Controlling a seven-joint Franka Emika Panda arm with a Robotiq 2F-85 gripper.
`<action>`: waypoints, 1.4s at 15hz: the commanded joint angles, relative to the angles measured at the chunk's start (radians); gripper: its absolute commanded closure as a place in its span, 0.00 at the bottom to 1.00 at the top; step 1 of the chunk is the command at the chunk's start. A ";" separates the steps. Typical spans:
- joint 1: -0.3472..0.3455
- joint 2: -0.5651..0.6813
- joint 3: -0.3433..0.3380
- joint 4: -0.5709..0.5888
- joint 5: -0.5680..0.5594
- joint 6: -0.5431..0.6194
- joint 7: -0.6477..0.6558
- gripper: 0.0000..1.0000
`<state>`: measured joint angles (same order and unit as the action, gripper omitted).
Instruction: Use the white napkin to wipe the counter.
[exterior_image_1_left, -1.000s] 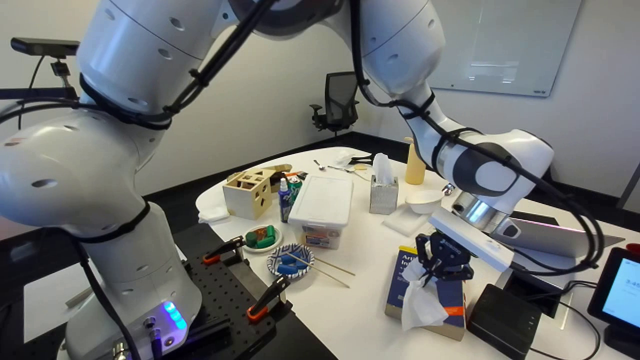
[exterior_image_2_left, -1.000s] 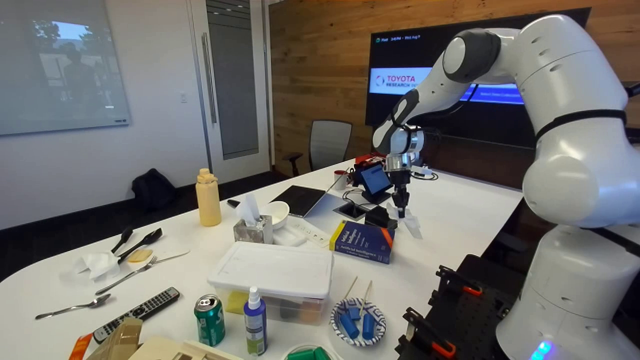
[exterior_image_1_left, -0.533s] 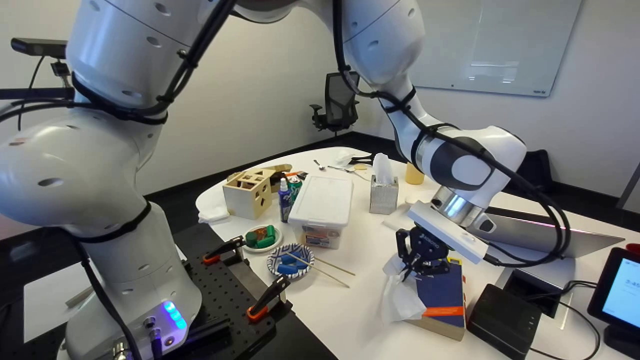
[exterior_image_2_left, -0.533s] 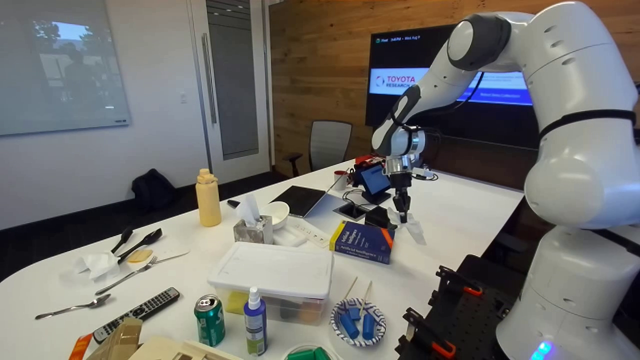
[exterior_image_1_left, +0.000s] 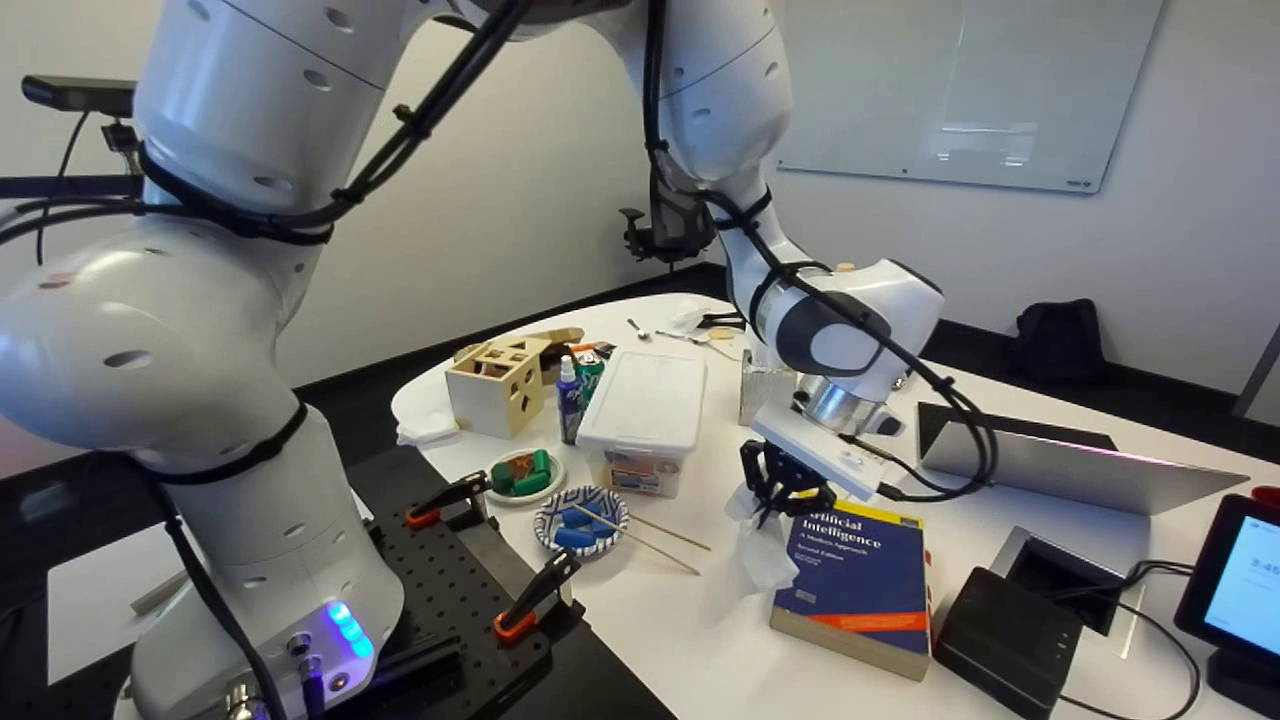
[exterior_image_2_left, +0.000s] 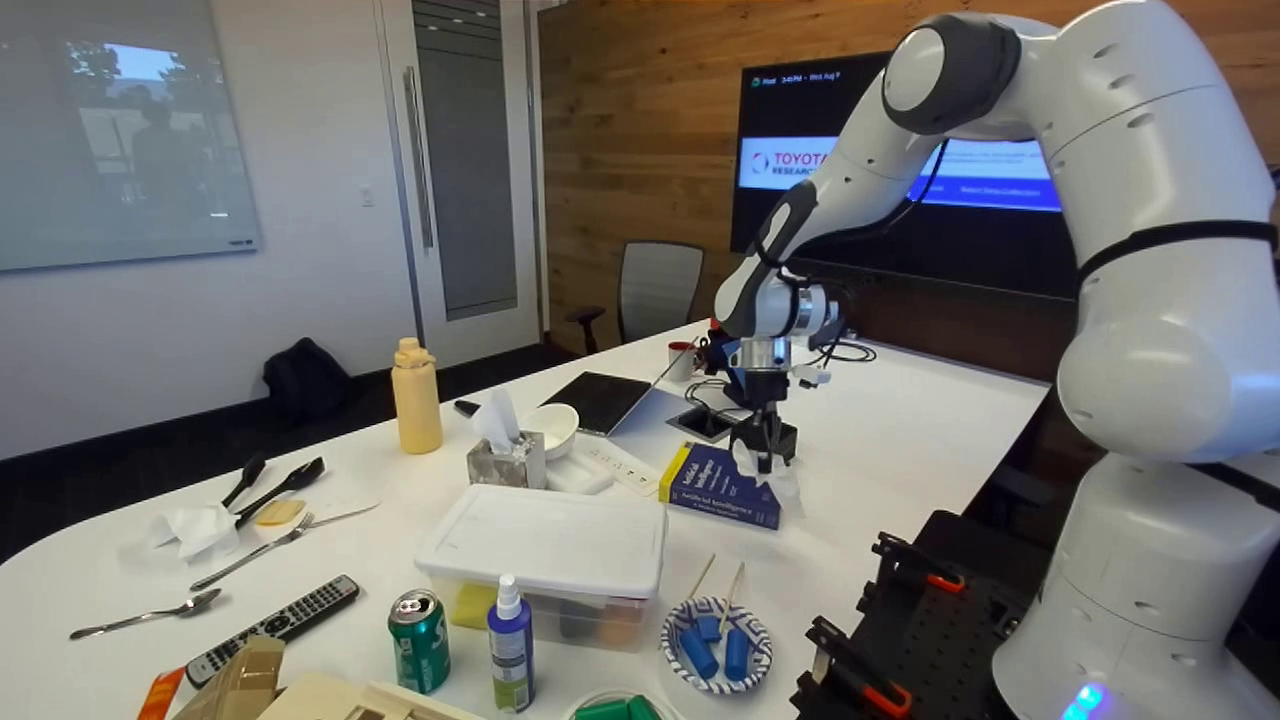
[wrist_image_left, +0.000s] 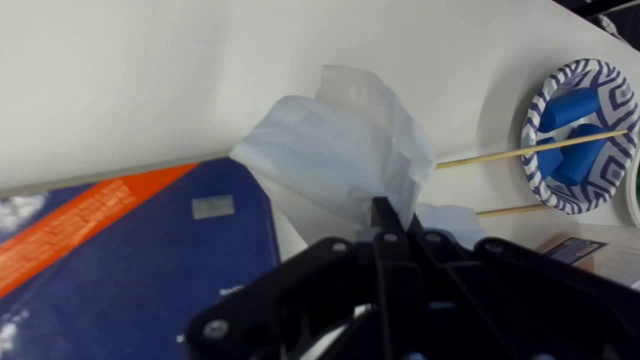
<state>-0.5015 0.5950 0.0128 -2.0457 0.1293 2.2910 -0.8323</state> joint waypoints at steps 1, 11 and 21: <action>0.057 -0.062 0.037 -0.130 0.060 0.107 -0.042 0.99; 0.153 0.067 0.133 -0.170 0.064 0.473 0.045 0.99; 0.157 0.216 0.093 -0.017 -0.042 0.527 0.223 0.99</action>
<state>-0.3298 0.7930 0.1218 -2.1129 0.1161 2.8104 -0.6694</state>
